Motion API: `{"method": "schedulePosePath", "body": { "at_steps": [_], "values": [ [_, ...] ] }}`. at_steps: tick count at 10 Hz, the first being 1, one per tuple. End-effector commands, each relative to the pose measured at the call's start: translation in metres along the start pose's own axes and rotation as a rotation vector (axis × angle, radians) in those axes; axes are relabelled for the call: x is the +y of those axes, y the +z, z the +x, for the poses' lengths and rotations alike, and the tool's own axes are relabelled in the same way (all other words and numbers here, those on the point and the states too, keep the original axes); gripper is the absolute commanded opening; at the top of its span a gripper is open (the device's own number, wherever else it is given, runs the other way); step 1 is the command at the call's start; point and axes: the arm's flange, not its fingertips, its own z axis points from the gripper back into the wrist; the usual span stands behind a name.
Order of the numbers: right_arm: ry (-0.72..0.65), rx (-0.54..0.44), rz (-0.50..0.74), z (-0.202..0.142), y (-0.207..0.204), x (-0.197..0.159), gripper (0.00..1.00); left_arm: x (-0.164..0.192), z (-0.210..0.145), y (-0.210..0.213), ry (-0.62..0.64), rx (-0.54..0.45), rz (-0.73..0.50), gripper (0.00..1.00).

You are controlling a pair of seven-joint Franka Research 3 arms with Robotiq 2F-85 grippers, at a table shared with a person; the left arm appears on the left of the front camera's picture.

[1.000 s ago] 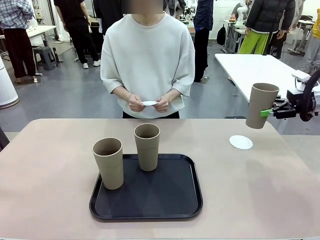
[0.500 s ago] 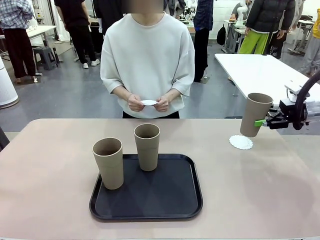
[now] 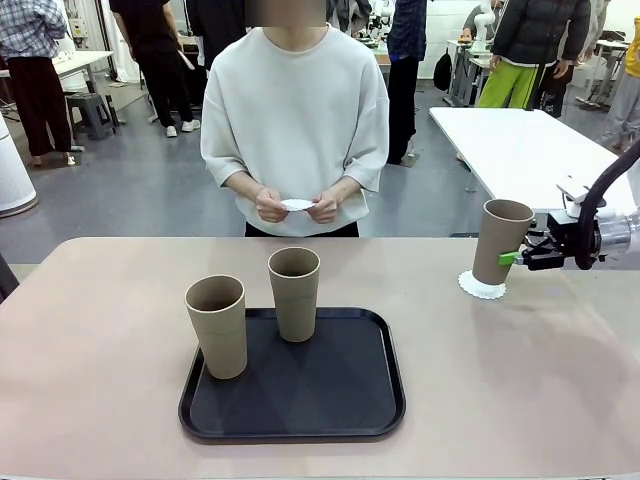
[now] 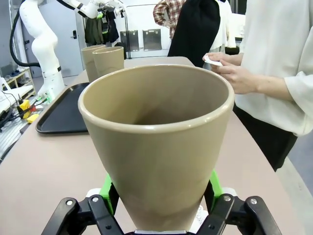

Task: Place coasters on the table and set cups on them.
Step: Pick up one Reusable plastic cup and place it on a coaster set by the human.

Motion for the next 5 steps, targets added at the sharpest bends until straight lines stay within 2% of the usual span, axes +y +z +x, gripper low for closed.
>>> {"method": "schedulePosePath", "body": {
  "at_steps": [1, 4, 5],
  "values": [
    [0.026, 0.018, 0.001, -0.0012, -0.0054, -0.0108, 0.83, -0.0002, -0.001, 0.0019, -0.015, 0.001, -0.011, 1.0],
    [-0.031, 0.023, -0.03, 0.006, -0.0036, -0.0106, 0.83, -0.0002, -0.001, 0.0019, -0.015, 0.001, -0.011, 1.0],
    [0.004, 0.011, 0.0, -0.0035, -0.0058, -0.0055, 0.83, -0.0002, -0.001, 0.0019, -0.015, 0.001, -0.011, 1.0]
  ]
}}
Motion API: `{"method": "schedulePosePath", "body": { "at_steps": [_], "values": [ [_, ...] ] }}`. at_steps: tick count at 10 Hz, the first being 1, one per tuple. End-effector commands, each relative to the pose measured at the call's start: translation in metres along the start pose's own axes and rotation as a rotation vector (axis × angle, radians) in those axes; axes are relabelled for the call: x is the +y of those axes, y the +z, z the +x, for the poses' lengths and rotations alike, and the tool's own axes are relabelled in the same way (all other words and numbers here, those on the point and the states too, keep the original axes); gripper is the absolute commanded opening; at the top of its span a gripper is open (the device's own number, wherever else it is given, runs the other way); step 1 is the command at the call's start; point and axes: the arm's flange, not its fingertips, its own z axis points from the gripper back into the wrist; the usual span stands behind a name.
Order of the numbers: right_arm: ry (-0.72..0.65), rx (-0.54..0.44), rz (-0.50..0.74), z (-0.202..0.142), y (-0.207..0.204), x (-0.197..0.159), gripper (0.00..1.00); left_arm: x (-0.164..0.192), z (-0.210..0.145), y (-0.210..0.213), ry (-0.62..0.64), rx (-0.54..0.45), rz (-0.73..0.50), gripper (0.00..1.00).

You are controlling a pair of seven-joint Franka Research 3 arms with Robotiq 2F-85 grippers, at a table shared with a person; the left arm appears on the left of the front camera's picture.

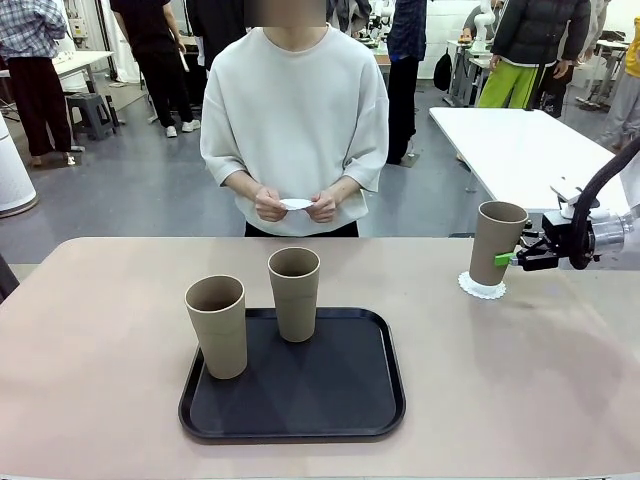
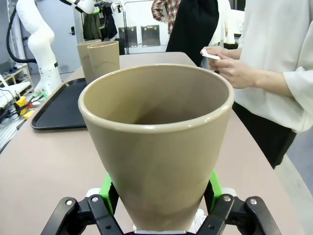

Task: Place coasters on the table and set cups on them.
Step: Pick up one Reusable plastic cup and place it on a coaster set by the human.

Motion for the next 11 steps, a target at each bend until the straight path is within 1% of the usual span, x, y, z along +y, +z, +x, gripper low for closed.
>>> {"method": "schedulePosePath", "body": {
  "at_steps": [1, 4, 5, 6, 8, 11],
  "values": [
    [0.007, -0.004, 0.005, 0.0004, -0.0012, 0.0006, 0.83, -0.0002, -0.001, 0.0019, -0.015, 0.001, -0.011, 1.0],
    [-0.001, -0.001, 0.001, -0.0011, -0.0003, 0.0001, 0.83, -0.0002, -0.001, 0.0019, -0.015, 0.001, -0.011, 1.0],
    [0.026, -0.03, 0.014, -0.003, 0.0039, -0.0028, 0.83, -0.0002, -0.001, 0.0019, -0.015, 0.001, -0.011, 1.0],
    [0.069, -0.044, 0.024, -0.0013, 0.0059, -0.0025, 0.83, -0.0002, -0.001, 0.0019, -0.015, 0.001, -0.011, 1.0],
    [0.113, -0.067, 0.034, 0.0008, 0.0073, -0.001, 0.83, -0.0002, -0.001, 0.0019, -0.015, 0.001, -0.011, 1.0],
    [0.107, -0.052, 0.035, -0.0063, 0.0062, -0.0043, 0.83, -0.0002, -0.001, 0.0019, -0.015, 0.001, -0.011, 1.0]
  ]
}}
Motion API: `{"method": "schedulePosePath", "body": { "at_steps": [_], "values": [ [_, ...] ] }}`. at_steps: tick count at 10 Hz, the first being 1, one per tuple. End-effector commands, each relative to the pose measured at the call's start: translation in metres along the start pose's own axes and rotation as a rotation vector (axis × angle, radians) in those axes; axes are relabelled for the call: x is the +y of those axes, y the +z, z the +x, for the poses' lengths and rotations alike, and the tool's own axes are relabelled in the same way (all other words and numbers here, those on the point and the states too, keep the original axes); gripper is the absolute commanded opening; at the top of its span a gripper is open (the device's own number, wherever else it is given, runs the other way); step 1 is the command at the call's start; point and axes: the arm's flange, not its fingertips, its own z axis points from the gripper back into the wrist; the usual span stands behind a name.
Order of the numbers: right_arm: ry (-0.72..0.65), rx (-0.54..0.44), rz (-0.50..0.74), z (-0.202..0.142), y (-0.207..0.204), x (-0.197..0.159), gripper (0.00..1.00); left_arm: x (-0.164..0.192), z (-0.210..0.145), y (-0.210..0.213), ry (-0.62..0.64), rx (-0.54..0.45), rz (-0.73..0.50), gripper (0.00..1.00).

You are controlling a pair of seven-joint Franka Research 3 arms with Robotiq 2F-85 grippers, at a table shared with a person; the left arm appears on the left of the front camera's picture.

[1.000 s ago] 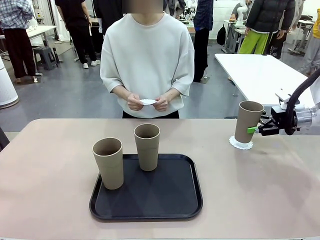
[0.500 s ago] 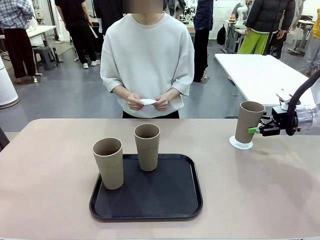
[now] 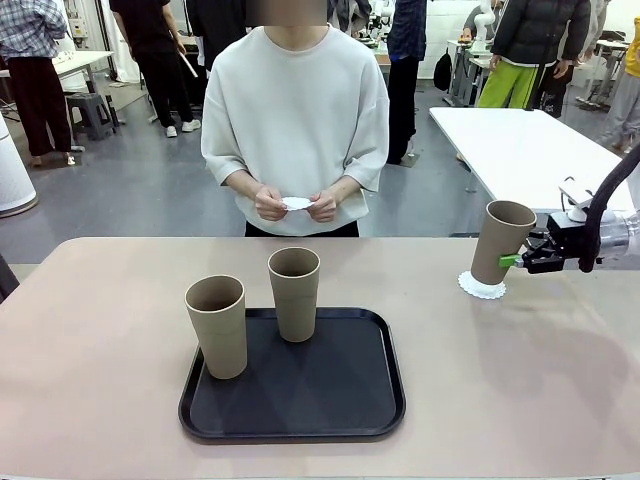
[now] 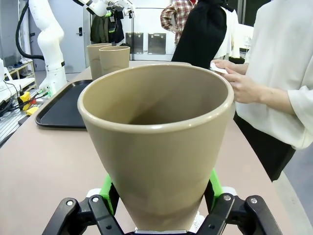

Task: Place coasters on the table and set cups on them.
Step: Pick up one Reusable plastic cup and place it on a coaster set by the human.

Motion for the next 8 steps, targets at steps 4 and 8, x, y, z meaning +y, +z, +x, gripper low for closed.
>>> {"method": "schedulePosePath", "body": {
  "at_steps": [4, 8],
  "values": [
    [-0.026, 0.011, 0.016, -0.0134, -0.0005, -0.0123, 0.83, -0.0002, -0.001, 0.0019, -0.015, 0.0, -0.011, 1.0],
    [-0.061, 0.035, 0.025, -0.0171, -0.0024, -0.0148, 0.83, -0.0002, -0.001, 0.0019, -0.015, 0.0, -0.011, 1.0]
  ]
}}
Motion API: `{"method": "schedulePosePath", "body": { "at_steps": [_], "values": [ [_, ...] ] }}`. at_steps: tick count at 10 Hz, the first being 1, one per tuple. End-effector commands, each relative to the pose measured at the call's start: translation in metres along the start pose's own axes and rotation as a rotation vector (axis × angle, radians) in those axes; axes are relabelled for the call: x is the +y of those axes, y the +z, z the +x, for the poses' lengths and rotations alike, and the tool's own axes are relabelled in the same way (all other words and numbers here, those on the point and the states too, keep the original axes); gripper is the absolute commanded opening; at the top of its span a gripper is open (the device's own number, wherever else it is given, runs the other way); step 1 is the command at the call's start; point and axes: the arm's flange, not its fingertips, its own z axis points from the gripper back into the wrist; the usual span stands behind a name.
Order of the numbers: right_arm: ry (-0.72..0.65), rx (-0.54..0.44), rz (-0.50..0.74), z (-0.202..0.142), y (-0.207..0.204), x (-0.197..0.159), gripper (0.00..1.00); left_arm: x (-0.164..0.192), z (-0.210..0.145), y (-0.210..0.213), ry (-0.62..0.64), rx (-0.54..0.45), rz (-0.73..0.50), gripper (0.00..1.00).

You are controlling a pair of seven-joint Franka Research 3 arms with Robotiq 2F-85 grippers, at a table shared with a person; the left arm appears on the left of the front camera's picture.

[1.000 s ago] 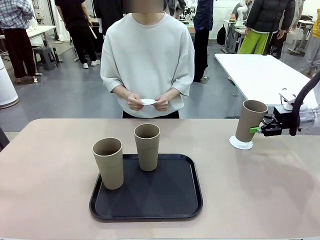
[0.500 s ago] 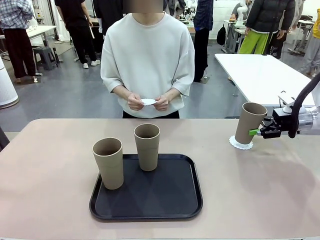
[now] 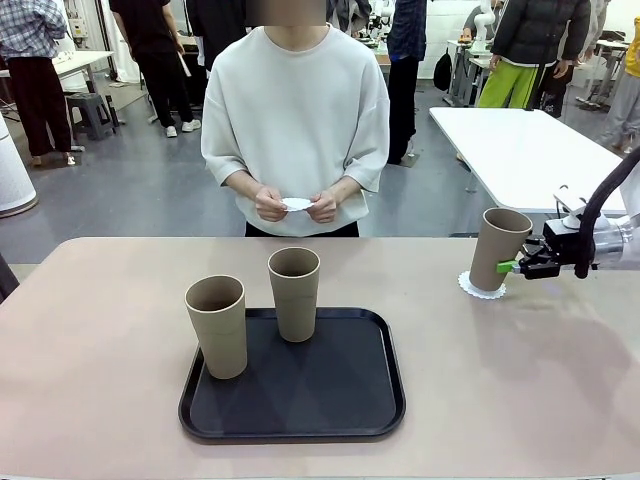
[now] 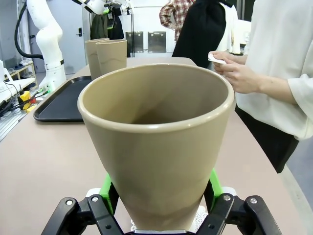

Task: Place coasters on the table and set cups on them.
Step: Pick up one Reusable plastic cup and place it on a coaster set by the human.

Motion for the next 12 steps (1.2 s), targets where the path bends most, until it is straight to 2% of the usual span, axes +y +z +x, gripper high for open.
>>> {"method": "schedulePosePath", "body": {
  "at_steps": [1, 12],
  "values": [
    [-0.036, 0.041, 0.022, 0.0035, -0.0002, -0.0087, 0.83, -0.0002, -0.001, 0.0019, -0.015, 0.0, -0.011, 1.0],
    [-0.063, 0.045, 0.017, -0.0058, -0.0062, -0.0171, 0.83, -0.0002, -0.001, 0.0019, -0.015, 0.0, -0.011, 1.0]
  ]
}}
